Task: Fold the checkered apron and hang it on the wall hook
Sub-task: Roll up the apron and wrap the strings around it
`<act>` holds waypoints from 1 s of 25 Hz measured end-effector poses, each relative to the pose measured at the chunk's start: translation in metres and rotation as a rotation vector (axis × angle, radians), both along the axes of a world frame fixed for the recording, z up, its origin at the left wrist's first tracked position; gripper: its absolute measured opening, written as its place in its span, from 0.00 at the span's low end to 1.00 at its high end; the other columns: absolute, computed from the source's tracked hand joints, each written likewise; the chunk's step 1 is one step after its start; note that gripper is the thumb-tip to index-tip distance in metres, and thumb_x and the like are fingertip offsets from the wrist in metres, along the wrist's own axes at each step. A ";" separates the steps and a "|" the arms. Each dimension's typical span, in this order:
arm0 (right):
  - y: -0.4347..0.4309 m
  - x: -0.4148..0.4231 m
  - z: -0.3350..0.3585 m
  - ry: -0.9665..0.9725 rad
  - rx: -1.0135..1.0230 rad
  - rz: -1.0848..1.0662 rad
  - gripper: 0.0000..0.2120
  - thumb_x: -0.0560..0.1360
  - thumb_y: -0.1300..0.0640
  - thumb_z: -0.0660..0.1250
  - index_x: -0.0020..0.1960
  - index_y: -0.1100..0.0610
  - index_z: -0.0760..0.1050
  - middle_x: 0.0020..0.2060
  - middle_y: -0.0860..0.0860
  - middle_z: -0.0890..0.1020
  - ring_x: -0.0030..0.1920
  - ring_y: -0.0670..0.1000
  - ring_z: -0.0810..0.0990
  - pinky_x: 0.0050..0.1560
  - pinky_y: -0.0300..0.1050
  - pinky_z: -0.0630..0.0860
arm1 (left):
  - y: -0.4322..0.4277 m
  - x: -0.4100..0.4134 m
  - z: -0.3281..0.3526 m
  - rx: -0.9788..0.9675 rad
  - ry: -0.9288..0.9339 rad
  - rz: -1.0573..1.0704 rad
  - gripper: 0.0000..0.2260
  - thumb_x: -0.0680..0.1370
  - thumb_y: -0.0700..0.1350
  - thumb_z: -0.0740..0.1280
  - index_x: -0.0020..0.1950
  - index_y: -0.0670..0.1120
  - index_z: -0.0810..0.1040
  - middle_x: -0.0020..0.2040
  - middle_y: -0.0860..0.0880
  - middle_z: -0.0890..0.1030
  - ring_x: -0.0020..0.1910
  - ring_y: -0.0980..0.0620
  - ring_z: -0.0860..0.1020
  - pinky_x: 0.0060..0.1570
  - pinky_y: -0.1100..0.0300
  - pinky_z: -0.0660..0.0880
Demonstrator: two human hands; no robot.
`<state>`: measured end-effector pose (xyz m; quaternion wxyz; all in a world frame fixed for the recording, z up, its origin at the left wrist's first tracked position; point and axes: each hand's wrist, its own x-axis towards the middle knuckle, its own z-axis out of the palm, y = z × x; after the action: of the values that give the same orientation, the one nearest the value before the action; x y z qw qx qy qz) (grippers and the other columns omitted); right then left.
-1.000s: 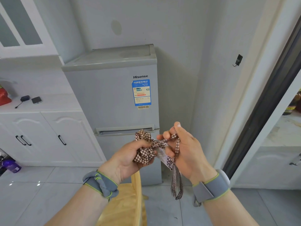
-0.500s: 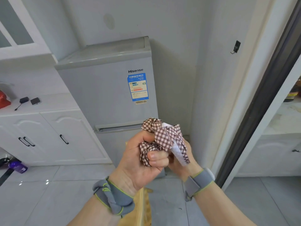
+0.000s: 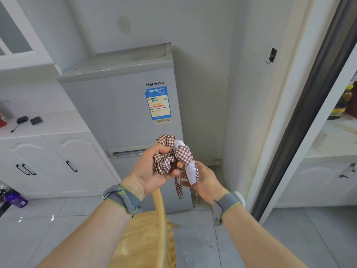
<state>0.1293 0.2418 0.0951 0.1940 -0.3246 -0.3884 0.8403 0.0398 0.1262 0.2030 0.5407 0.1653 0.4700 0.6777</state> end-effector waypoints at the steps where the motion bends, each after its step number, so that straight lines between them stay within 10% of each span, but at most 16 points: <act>1: 0.011 0.005 -0.004 -0.026 0.161 -0.040 0.12 0.79 0.59 0.58 0.53 0.60 0.78 0.47 0.59 0.83 0.49 0.60 0.81 0.50 0.53 0.77 | -0.002 -0.003 0.001 0.004 0.004 -0.017 0.11 0.70 0.42 0.61 0.40 0.39 0.83 0.35 0.40 0.79 0.29 0.47 0.76 0.27 0.58 0.70; 5: 0.040 0.026 0.011 0.146 0.580 0.404 0.18 0.76 0.64 0.61 0.65 0.57 0.74 0.63 0.53 0.80 0.66 0.54 0.76 0.68 0.53 0.71 | -0.010 -0.008 0.006 0.060 -0.007 -0.174 0.11 0.66 0.44 0.69 0.43 0.39 0.83 0.35 0.41 0.79 0.28 0.48 0.76 0.27 0.58 0.74; 8: 0.038 0.031 0.035 0.081 0.711 0.698 0.13 0.73 0.63 0.66 0.57 0.64 0.78 0.50 0.54 0.83 0.52 0.51 0.80 0.57 0.43 0.76 | -0.009 -0.010 0.006 0.082 -0.017 -0.252 0.16 0.62 0.46 0.74 0.45 0.38 0.83 0.35 0.41 0.80 0.26 0.48 0.77 0.26 0.58 0.76; 12: 0.059 0.040 0.048 0.014 0.601 0.574 0.13 0.74 0.51 0.66 0.47 0.62 0.79 0.33 0.52 0.77 0.34 0.49 0.74 0.36 0.42 0.72 | -0.010 -0.017 0.002 0.003 0.067 -0.204 0.16 0.68 0.48 0.69 0.47 0.36 0.80 0.36 0.38 0.80 0.25 0.45 0.78 0.23 0.57 0.77; 18: 0.059 0.052 0.047 0.153 0.374 0.992 0.24 0.74 0.42 0.67 0.62 0.58 0.73 0.41 0.55 0.77 0.33 0.52 0.73 0.21 0.37 0.69 | 0.001 -0.018 0.002 -0.037 0.149 -0.185 0.13 0.72 0.50 0.61 0.42 0.40 0.76 0.32 0.41 0.78 0.22 0.46 0.72 0.25 0.60 0.64; 21: 0.082 0.056 0.046 -0.203 0.724 0.853 0.17 0.73 0.51 0.71 0.59 0.54 0.75 0.41 0.53 0.80 0.34 0.49 0.71 0.22 0.35 0.61 | 0.003 -0.025 -0.003 -0.155 0.318 -0.229 0.15 0.71 0.51 0.63 0.44 0.38 0.75 0.32 0.40 0.78 0.21 0.47 0.73 0.24 0.61 0.65; 25: 0.147 0.067 0.055 -0.809 1.516 0.536 0.06 0.72 0.53 0.70 0.46 0.53 0.82 0.44 0.56 0.84 0.48 0.58 0.82 0.44 0.43 0.76 | 0.012 -0.024 -0.019 -0.432 0.696 -0.267 0.16 0.72 0.54 0.65 0.52 0.43 0.73 0.36 0.43 0.80 0.28 0.48 0.77 0.27 0.59 0.70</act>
<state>0.1967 0.3893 0.1504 0.0020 -0.2792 -0.9398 0.1971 0.0159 0.1377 0.1838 0.4552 0.3264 0.7300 0.3917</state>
